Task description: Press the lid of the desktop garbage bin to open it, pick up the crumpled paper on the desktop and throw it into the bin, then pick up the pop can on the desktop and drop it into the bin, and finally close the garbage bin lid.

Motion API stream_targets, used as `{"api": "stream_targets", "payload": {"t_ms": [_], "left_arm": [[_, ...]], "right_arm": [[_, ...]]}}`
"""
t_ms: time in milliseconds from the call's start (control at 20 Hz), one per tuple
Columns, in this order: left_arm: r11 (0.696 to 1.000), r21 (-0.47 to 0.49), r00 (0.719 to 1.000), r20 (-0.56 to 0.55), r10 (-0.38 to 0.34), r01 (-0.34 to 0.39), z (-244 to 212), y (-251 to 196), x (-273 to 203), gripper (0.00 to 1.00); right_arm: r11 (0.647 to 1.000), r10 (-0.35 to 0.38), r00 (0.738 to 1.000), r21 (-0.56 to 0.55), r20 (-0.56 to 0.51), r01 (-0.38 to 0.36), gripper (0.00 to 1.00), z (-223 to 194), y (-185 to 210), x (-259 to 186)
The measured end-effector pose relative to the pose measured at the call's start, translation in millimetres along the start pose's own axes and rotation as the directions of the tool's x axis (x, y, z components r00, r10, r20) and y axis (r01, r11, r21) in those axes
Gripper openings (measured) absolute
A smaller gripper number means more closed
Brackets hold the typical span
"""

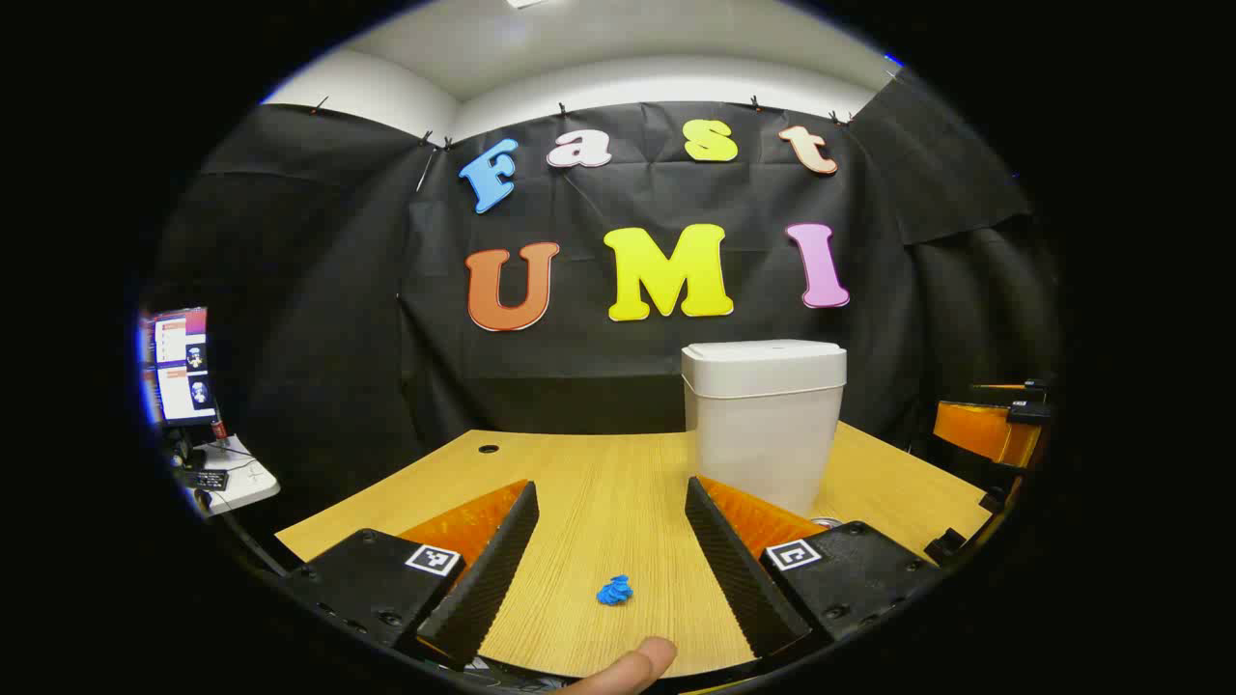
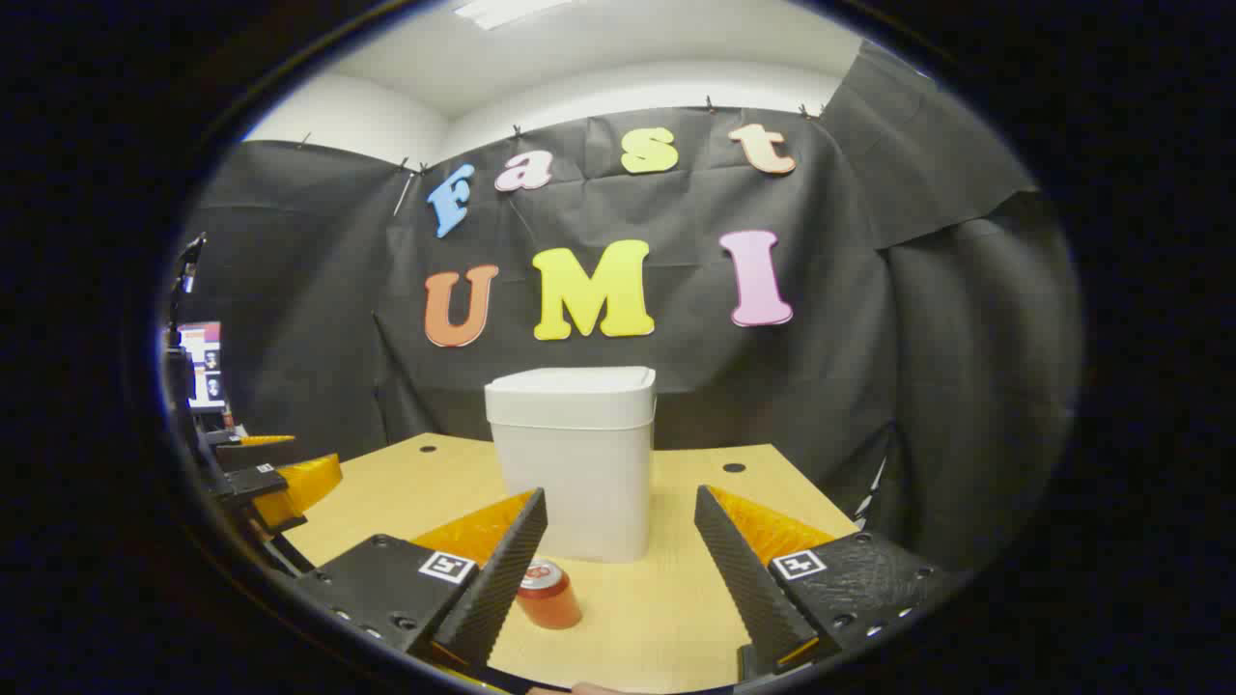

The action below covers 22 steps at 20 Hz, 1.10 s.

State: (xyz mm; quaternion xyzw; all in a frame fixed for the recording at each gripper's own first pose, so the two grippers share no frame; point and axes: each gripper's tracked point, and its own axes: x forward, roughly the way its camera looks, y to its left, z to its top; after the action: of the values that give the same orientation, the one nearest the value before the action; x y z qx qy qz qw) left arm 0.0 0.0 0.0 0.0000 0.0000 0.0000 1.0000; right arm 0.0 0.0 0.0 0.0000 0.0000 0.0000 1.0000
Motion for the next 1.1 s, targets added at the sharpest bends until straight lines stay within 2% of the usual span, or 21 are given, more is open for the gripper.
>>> {"api": "stream_targets", "payload": {"t_ms": [100, 150, 200, 400, 550, 600, 650, 750, 850, 1000, 1100], "left_arm": [[1.0, -0.005, 1.0, 0.001, -0.005, 0.005, 2.5, 1.9, -1.4, 0.99], [1.0, -0.009, 1.0, 0.001, 0.01, -0.01, 3.3, 7.3, -1.5, 0.94], [1.0, -0.007, 1.0, 0.003, 0.019, -0.019, 4.6, 9.2, -0.9, 0.99], [1.0, -0.005, 0.999, -0.02, -0.025, 0.025, -2.4, 1.1, 0.3, 0.99], [1.0, -0.014, 1.0, -0.022, -0.007, 0.007, -0.7, 9.7, 0.5, 0.99], [1.0, -0.014, 1.0, -0.017, -0.003, 0.002, 0.2, 11.5, 0.9, 0.99], [1.0, -0.016, 1.0, -0.015, 0.0, 0.0, 0.5, 13.1, 1.0, 0.99], [1.0, -0.013, 1.0, -0.012, 0.005, -0.006, 1.2, 14.9, 1.2, 0.99], [1.0, -0.011, 1.0, -0.024, 0.0, 0.0, -2.1, 12.8, 2.4, 0.99], [1.0, -0.013, 0.999, -0.032, -0.013, 0.012, -4.1, 10.0, 2.8, 0.99], [1.0, -0.013, 0.999, -0.031, -0.008, 0.008, -4.0, 12.5, 2.9, 0.99]], "right_arm": [[1.0, -0.01, 1.0, -0.013, -0.01, 0.01, 0.94, -2.3, -0.2, -1.7], [0.999, -0.019, 1.0, -0.026, -0.006, 0.019, 0.96, -0.8, -1.8, -3.4], [0.999, -0.024, 1.0, -0.034, -0.006, 0.024, 0.92, -1.9, -2.3, -4.3], [0.999, -0.045, 0.999, -0.006, 0.0, 0.045, 0.95, -0.2, -7.5, -5.5], [0.998, -0.064, 0.998, -0.003, 0.003, 0.064, 0.92, 2.0, -13.7, -4.1], [0.998, -0.06, 0.998, 0.001, -0.002, 0.06, 0.95, 0.7, -14.0, -3.2], [0.998, -0.056, 0.998, 0.009, -0.012, 0.056, 0.92, -1.5, -14.5, -2.8], [0.998, -0.06, 0.998, 0.035, -0.024, 0.061, 0.96, -3.7, -19.2, -1.8], [0.997, -0.066, 0.997, 0.047, -0.035, 0.067, 0.92, -5.6, -22.4, -1.0], [0.996, -0.077, 0.997, 0.041, -0.016, 0.078, 0.99, -1.4, -25.9, -3.2], [0.996, -0.086, 0.996, 0.024, -0.008, 0.086, 0.95, -0.6, -27.4, -3.2]]}}
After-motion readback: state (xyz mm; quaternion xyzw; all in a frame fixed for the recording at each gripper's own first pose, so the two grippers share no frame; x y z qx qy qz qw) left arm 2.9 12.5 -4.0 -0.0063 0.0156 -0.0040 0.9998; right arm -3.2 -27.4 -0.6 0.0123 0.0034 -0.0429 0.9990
